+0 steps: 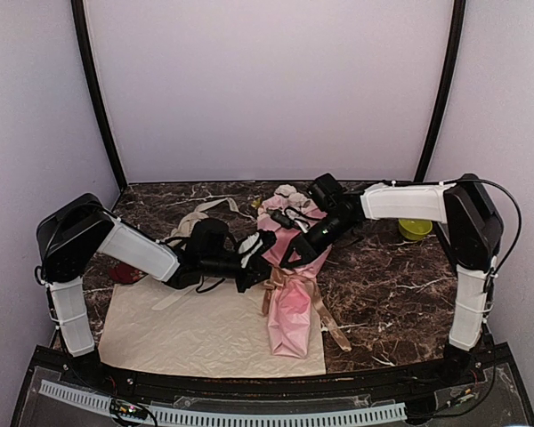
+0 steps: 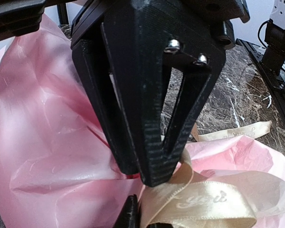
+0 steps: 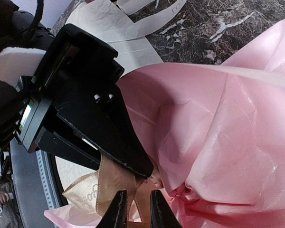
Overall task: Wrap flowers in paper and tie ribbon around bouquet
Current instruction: Cross the half-tied ribbon over the folded bouquet.
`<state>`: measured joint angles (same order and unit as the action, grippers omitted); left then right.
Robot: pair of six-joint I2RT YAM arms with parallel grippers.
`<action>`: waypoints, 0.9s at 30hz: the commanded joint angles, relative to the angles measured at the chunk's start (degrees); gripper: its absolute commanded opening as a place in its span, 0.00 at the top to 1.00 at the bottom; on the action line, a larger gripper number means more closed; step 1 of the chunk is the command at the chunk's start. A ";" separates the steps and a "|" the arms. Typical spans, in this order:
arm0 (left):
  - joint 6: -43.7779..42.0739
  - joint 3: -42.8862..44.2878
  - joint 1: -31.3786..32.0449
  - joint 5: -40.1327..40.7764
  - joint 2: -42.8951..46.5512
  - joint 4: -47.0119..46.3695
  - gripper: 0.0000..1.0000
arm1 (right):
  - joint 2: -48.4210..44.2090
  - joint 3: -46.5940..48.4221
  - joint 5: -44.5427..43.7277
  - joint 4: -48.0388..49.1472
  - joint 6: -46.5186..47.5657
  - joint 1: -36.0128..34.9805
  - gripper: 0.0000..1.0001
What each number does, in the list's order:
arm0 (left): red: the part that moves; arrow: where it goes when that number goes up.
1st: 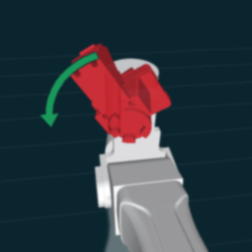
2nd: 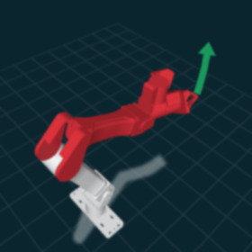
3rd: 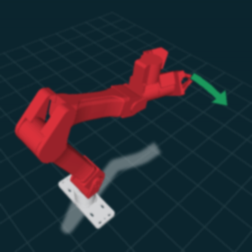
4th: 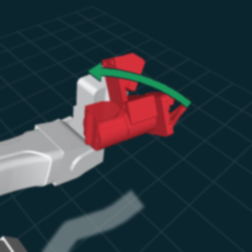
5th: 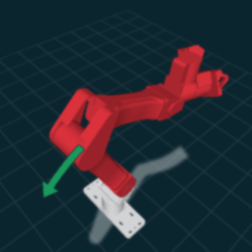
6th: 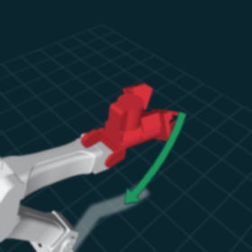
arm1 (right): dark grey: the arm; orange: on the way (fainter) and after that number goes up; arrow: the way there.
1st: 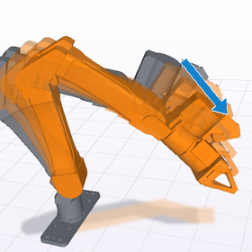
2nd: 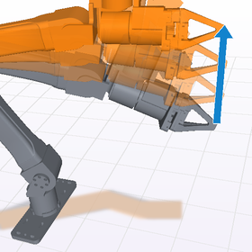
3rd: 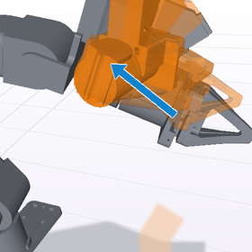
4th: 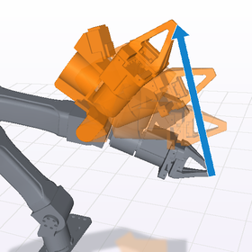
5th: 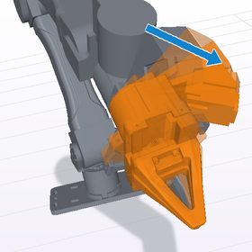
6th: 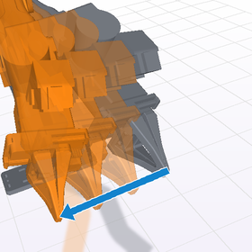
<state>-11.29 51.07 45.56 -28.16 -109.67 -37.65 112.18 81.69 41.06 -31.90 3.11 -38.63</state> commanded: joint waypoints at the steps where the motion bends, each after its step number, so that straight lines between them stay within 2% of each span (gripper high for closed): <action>1: 0.78 0.62 0.32 -0.40 1.13 -0.89 0.88 | 2.25 3.44 1.16 -4.10 4.15 -0.13 0.82; 3: 1.13 0.84 0.36 -1.28 0.91 -0.83 0.82 | 2.43 4.38 -0.60 -5.38 4.95 -0.13 0.82; 6: 1.05 2.01 0.41 -3.43 -0.09 -0.05 0.67 | 2.18 4.89 -1.45 -5.78 5.34 0.01 0.82; 8: 1.26 2.67 0.41 -3.67 -0.72 0.04 0.65 | 2.39 5.20 -1.13 -6.20 5.54 0.26 0.82; 11: 0.86 3.37 0.42 -4.02 -1.29 -0.01 0.66 | 2.69 5.26 -0.55 -6.18 5.55 0.39 0.83; 22: 0.66 3.14 0.40 0.92 -0.91 -0.68 0.86 | 3.92 6.89 1.07 -10.57 9.02 0.49 0.79; 24: 1.75 2.76 0.28 0.54 -0.76 -1.74 0.87 | 5.30 8.46 2.52 -12.71 10.47 0.49 0.78; 27: 3.14 2.32 0.15 -2.10 -0.72 -3.19 0.86 | 5.76 8.77 -0.06 -11.73 9.73 0.24 0.78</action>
<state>-9.87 54.06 45.65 -28.01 -111.55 -37.87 116.60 88.73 41.65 -42.35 11.51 -38.48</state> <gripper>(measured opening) 0.129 0.221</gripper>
